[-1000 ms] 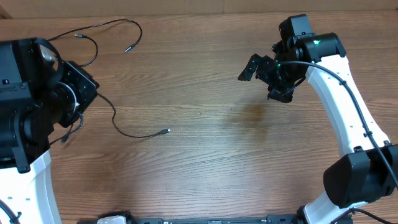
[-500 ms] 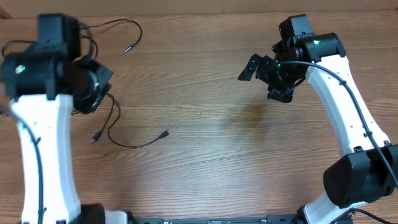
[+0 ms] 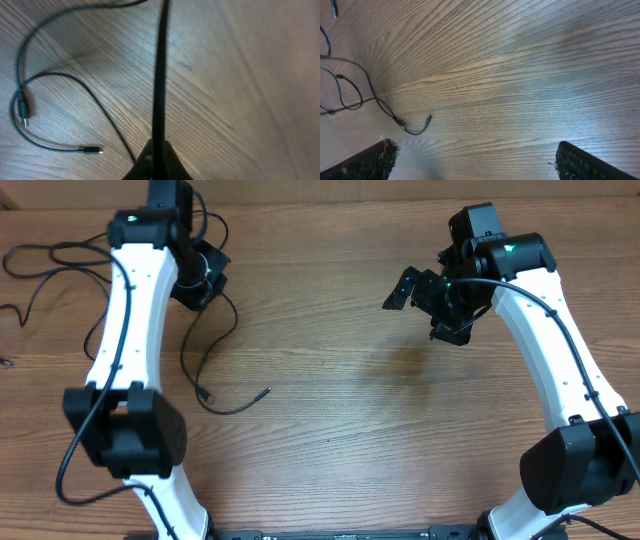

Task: Untangle cables

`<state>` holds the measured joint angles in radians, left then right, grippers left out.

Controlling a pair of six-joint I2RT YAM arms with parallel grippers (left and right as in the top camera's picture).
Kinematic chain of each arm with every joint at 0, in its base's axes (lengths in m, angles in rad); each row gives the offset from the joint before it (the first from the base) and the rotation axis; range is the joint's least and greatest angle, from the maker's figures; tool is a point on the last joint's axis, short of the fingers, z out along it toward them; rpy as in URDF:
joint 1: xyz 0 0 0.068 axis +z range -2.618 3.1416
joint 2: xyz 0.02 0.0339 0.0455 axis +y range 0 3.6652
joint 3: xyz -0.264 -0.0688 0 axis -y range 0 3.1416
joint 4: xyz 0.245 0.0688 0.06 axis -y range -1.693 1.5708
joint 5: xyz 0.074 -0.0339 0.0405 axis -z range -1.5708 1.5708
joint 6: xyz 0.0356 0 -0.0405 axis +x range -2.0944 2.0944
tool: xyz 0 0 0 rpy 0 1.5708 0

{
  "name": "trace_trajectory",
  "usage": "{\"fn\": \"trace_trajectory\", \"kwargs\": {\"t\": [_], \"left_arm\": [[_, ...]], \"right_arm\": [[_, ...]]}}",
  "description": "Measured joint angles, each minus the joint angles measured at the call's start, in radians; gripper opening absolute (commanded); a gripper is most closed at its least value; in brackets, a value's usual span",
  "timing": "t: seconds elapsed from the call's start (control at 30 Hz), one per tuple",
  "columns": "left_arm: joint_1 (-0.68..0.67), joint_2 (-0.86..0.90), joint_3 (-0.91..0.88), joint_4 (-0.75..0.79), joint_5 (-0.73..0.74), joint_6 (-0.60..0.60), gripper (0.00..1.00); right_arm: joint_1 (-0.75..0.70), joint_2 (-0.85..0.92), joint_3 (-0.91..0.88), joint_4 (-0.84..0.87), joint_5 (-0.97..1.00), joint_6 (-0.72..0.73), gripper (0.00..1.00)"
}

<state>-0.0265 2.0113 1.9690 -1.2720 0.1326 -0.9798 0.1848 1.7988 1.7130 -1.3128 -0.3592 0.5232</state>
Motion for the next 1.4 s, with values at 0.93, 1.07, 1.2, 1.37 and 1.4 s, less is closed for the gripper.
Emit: {"fn": "trace_trajectory", "kwargs": {"t": [0.93, 1.07, 1.2, 1.37, 1.4], "left_arm": [[0.192, 0.14, -0.002, 0.092, 0.003, 0.438, 1.0], [0.212, 0.14, 0.004, 0.164, 0.205, 0.544, 1.0], [0.212, 0.14, 0.05, 0.216, 0.417, 0.621, 1.0], [0.209, 0.14, 0.082, 0.147, 0.481, 0.662, 0.99], [0.207, 0.14, 0.082, 0.097, 0.466, 0.687, 0.98]], "right_arm": [[0.0, 0.0, 0.0, 0.0, 0.0, 0.0, 1.0], [0.0, 0.0, 0.0, 0.0, 0.0, 0.0, 1.0], [0.0, 0.0, 0.0, 0.0, 0.0, 0.0, 1.0], [0.0, 0.0, 0.0, 0.001, 0.0, 0.0, 1.0], [0.0, 0.0, 0.0, 0.0, 0.0, 0.0, 1.0]]}}
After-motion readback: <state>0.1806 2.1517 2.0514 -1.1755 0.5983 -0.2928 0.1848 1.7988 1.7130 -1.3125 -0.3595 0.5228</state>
